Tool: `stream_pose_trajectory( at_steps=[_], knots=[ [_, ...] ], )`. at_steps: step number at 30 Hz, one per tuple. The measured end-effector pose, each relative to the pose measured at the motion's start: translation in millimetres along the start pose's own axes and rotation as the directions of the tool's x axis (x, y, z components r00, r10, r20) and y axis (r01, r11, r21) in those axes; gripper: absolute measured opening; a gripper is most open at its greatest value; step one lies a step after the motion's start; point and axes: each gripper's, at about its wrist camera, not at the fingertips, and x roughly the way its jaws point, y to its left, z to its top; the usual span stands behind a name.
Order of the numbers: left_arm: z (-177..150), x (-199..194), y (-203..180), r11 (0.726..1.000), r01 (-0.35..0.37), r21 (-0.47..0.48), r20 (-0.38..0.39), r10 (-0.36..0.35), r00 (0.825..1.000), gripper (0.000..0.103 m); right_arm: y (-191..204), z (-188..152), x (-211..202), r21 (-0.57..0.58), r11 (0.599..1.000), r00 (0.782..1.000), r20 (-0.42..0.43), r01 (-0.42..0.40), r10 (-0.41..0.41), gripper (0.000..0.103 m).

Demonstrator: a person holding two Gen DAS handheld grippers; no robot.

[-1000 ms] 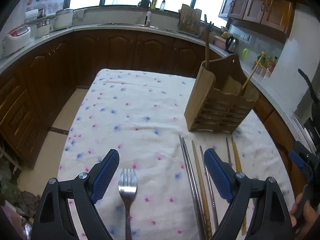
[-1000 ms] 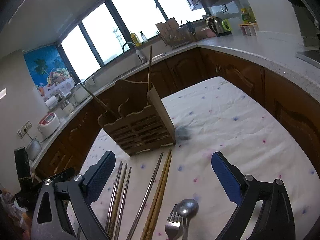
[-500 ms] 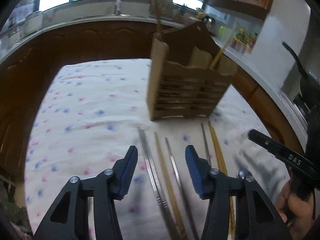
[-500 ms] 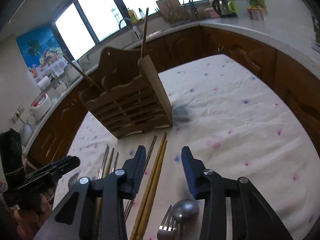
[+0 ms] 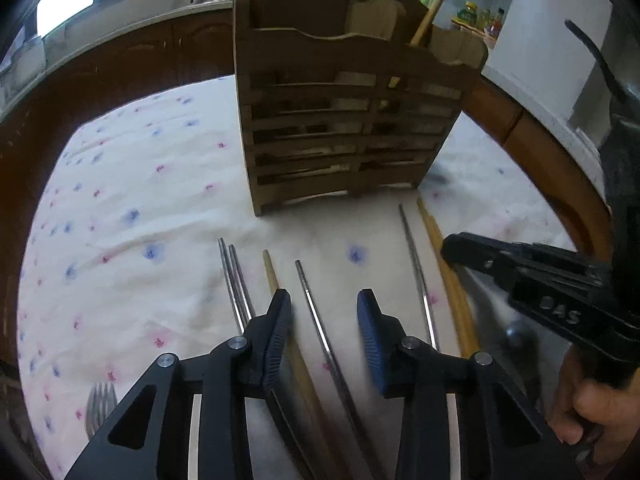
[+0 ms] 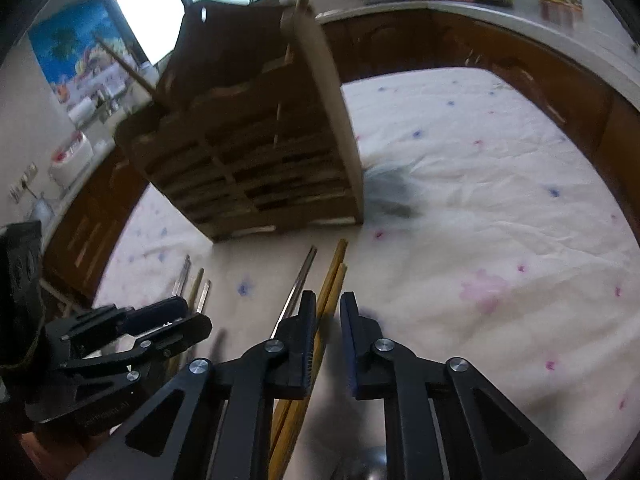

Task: Organize utensils
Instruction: 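Close the left gripper on a wooden chopstick while the right gripper grasps another, then lift the left gripper's chopstick upright while the right gripper lifts its chopstick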

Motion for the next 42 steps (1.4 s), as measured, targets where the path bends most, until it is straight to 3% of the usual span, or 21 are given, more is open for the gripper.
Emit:
stream_pose_trajectory(
  at_steps=[3,5,8,17,18,19,24,35,42],
  knots=[
    [-1,1,4,1.0,0.0,0.009,-0.005,0.0,1.0,0.034,0,1,0,-0.019,1.0,1.0,0.005,0.024,-0.024,0.01],
    [-3,5,10,1.0,0.02,-0.011,-0.04,-0.021,0.999,0.027,-4,-1,0,-0.016,1.0,1.0,-0.003,0.024,-0.024,0.006],
    [-3,5,13,0.999,0.039,-0.02,-0.024,-0.039,0.999,0.027,-6,0,0,-0.026,0.999,1.0,-0.007,0.021,-0.021,0.006],
    [10,21,1,0.998,-0.01,0.055,-0.034,0.012,0.999,0.026,-11,15,8,-0.036,0.999,1.0,-0.027,-0.005,0.004,0.006],
    [11,23,1,0.998,-0.021,0.059,-0.031,0.022,0.999,0.022,-12,15,7,-0.038,0.999,1.0,-0.023,-0.009,0.008,0.006],
    [10,23,2,0.997,-0.036,0.062,-0.026,0.037,0.999,0.013,-11,15,8,-0.042,0.999,1.0,-0.02,-0.01,0.009,0.006],
    [6,19,15,0.999,0.034,-0.007,-0.017,-0.034,0.999,0.006,-15,10,2,0.003,1.0,1.0,0.007,-0.031,0.031,0.005],
    [-17,0,21,0.999,0.042,0.007,-0.024,-0.041,0.999,0.007,-20,1,-30,0.044,0.996,0.994,0.078,-0.076,0.072,0.005],
    [-12,0,21,1.0,0.019,0.022,-0.043,-0.018,0.999,0.008,-14,-3,-44,0.048,0.995,0.991,0.109,-0.088,0.082,0.004]
  ],
)
